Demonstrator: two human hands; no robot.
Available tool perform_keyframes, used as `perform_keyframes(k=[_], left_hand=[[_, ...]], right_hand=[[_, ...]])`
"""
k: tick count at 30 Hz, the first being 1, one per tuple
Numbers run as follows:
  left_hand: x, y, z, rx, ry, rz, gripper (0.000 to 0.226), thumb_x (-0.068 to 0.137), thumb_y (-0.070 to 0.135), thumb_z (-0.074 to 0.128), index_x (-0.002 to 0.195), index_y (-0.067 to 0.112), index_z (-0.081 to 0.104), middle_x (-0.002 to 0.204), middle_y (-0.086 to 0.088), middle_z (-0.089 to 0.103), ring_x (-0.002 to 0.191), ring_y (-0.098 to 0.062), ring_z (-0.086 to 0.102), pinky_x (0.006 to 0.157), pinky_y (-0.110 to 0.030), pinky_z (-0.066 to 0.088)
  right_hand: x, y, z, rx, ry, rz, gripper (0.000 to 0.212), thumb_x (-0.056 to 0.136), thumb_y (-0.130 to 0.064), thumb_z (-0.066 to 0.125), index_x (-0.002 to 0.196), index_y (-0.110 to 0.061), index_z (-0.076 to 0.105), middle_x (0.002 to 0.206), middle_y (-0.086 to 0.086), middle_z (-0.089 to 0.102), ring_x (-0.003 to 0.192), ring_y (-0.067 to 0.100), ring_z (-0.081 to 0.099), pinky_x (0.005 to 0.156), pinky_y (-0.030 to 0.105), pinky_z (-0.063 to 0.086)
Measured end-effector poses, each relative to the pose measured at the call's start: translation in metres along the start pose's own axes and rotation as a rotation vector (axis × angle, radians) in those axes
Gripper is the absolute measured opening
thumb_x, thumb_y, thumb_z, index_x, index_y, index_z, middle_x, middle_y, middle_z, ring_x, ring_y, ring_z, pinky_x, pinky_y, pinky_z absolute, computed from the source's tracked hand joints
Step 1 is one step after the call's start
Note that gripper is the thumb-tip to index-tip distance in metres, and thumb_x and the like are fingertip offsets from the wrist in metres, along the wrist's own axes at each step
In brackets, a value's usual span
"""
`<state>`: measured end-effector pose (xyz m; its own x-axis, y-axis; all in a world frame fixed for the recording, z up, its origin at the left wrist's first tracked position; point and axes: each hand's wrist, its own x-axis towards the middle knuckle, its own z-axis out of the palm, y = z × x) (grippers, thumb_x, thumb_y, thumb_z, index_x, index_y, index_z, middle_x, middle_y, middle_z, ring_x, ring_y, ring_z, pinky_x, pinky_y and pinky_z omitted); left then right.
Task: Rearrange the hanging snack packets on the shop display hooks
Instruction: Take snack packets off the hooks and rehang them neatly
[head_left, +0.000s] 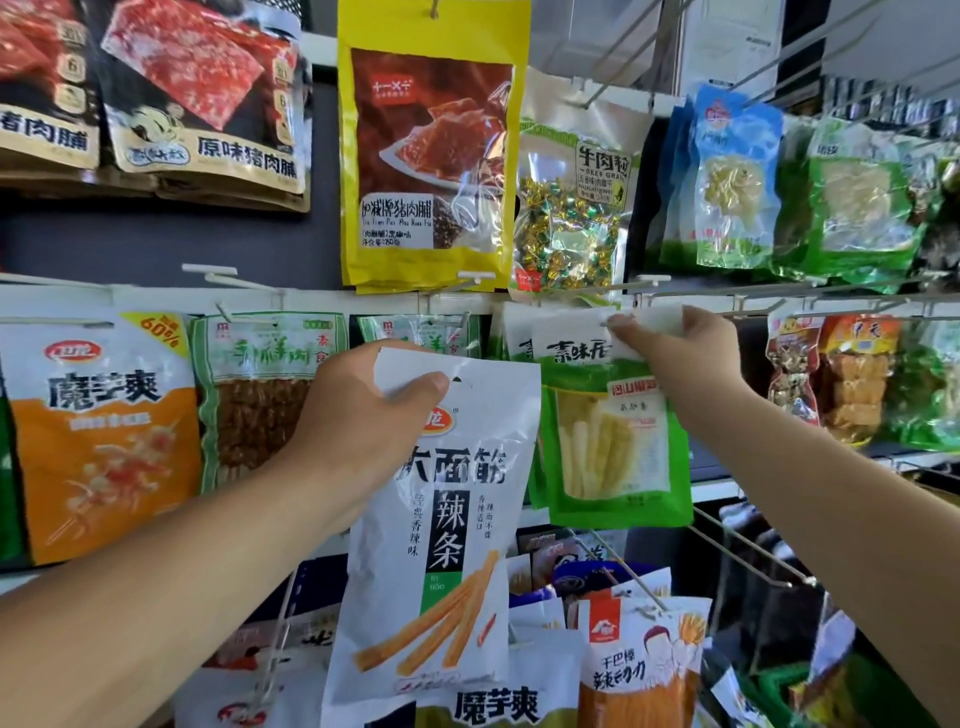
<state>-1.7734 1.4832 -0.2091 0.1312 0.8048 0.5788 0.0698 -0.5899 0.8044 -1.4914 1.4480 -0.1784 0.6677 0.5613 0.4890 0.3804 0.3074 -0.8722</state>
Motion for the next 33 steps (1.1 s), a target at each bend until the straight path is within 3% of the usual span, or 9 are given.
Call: perform_keyframes(k=[4, 7, 9, 12, 15, 18, 23, 25, 33], left_hand=[[-0.007, -0.005, -0.013, 0.011, 0.014, 0.004, 0.008, 0.094, 0.019, 0.073, 0.098, 0.025, 0.076, 0.092, 0.011, 0.079, 0.083, -0.001, 0.074, 0.073, -0.020, 0.054], [-0.012, -0.006, -0.023, 0.007, 0.004, -0.015, 0.008, 0.094, 0.018, 0.073, 0.095, 0.026, 0.075, 0.092, 0.010, 0.079, 0.081, -0.001, 0.073, 0.071, -0.020, 0.054], [-0.014, -0.007, -0.031, 0.017, 0.022, -0.022, 0.008, 0.093, 0.018, 0.074, 0.093, 0.026, 0.075, 0.092, 0.009, 0.080, 0.084, -0.005, 0.075, 0.076, -0.026, 0.058], [-0.021, -0.006, -0.052, 0.055, 0.057, -0.004, 0.008, 0.091, 0.024, 0.076, 0.096, 0.030, 0.074, 0.098, 0.012, 0.079, 0.093, -0.006, 0.073, 0.083, -0.028, 0.055], [-0.028, -0.005, -0.086, 0.075, 0.081, 0.002, 0.012, 0.091, 0.028, 0.076, 0.102, 0.032, 0.073, 0.104, 0.015, 0.078, 0.099, -0.004, 0.072, 0.087, -0.025, 0.054], [-0.027, -0.002, -0.120, 0.145, 0.145, 0.003, 0.017, 0.090, 0.029, 0.077, 0.107, 0.027, 0.075, 0.106, 0.011, 0.079, 0.101, -0.010, 0.074, 0.094, -0.034, 0.057], [-0.027, -0.004, -0.171, 0.196, 0.230, -0.064, 0.009, 0.093, 0.019, 0.074, 0.089, 0.027, 0.070, 0.088, 0.015, 0.074, 0.076, 0.009, 0.068, 0.058, -0.006, 0.047], [-0.027, -0.007, -0.186, 0.203, 0.238, -0.084, 0.011, 0.094, 0.019, 0.073, 0.088, 0.028, 0.070, 0.090, 0.015, 0.075, 0.080, 0.005, 0.069, 0.059, -0.007, 0.049], [-0.020, -0.013, -0.201, 0.218, 0.215, -0.033, 0.011, 0.096, 0.015, 0.070, 0.103, 0.023, 0.072, 0.105, 0.002, 0.076, 0.086, -0.005, 0.075, 0.073, -0.013, 0.055]], right_hand=[[-0.016, 0.010, 0.005, -0.369, 0.238, -0.196, 0.032, 0.085, -0.041, 0.079, 0.099, -0.023, 0.056, 0.104, 0.000, 0.063, 0.094, 0.027, 0.064, 0.078, 0.040, 0.053], [-0.037, 0.029, 0.025, -0.391, -0.135, -0.223, 0.020, 0.092, -0.041, 0.075, 0.098, -0.023, 0.068, 0.093, -0.003, 0.071, 0.084, 0.024, 0.069, 0.070, 0.031, 0.052], [-0.045, 0.033, 0.038, -0.392, -0.375, -0.148, 0.047, 0.093, -0.049, 0.074, 0.129, -0.020, 0.067, 0.120, -0.002, 0.071, 0.104, 0.019, 0.069, 0.089, 0.033, 0.056], [-0.049, 0.027, 0.053, -0.399, -0.399, -0.084, 0.069, 0.092, -0.054, 0.071, 0.149, -0.017, 0.056, 0.144, 0.004, 0.064, 0.127, 0.026, 0.063, 0.109, 0.046, 0.051], [-0.063, 0.011, 0.076, -0.490, -0.281, -0.276, 0.035, 0.095, -0.043, 0.070, 0.119, -0.017, 0.074, 0.111, 0.002, 0.077, 0.101, 0.022, 0.072, 0.082, 0.031, 0.057], [-0.091, -0.015, 0.117, -0.317, -0.422, -0.276, 0.022, 0.097, -0.039, 0.070, 0.089, -0.019, 0.075, 0.071, -0.005, 0.070, 0.057, 0.002, 0.061, 0.050, 0.014, 0.042], [-0.101, -0.035, 0.200, -0.066, -0.601, -0.047, 0.065, 0.092, -0.045, 0.077, 0.144, -0.012, 0.055, 0.129, 0.005, 0.066, 0.108, 0.021, 0.064, 0.093, 0.032, 0.048], [-0.104, -0.042, 0.224, 0.001, -0.617, 0.026, 0.078, 0.090, -0.045, 0.080, 0.151, -0.009, 0.046, 0.135, 0.007, 0.060, 0.116, 0.026, 0.060, 0.097, 0.034, 0.046], [-0.098, -0.050, 0.254, 0.022, -0.254, -0.027, 0.035, 0.081, -0.032, 0.089, 0.097, -0.013, 0.064, 0.081, 0.000, 0.060, 0.074, 0.024, 0.058, 0.063, 0.031, 0.045]])
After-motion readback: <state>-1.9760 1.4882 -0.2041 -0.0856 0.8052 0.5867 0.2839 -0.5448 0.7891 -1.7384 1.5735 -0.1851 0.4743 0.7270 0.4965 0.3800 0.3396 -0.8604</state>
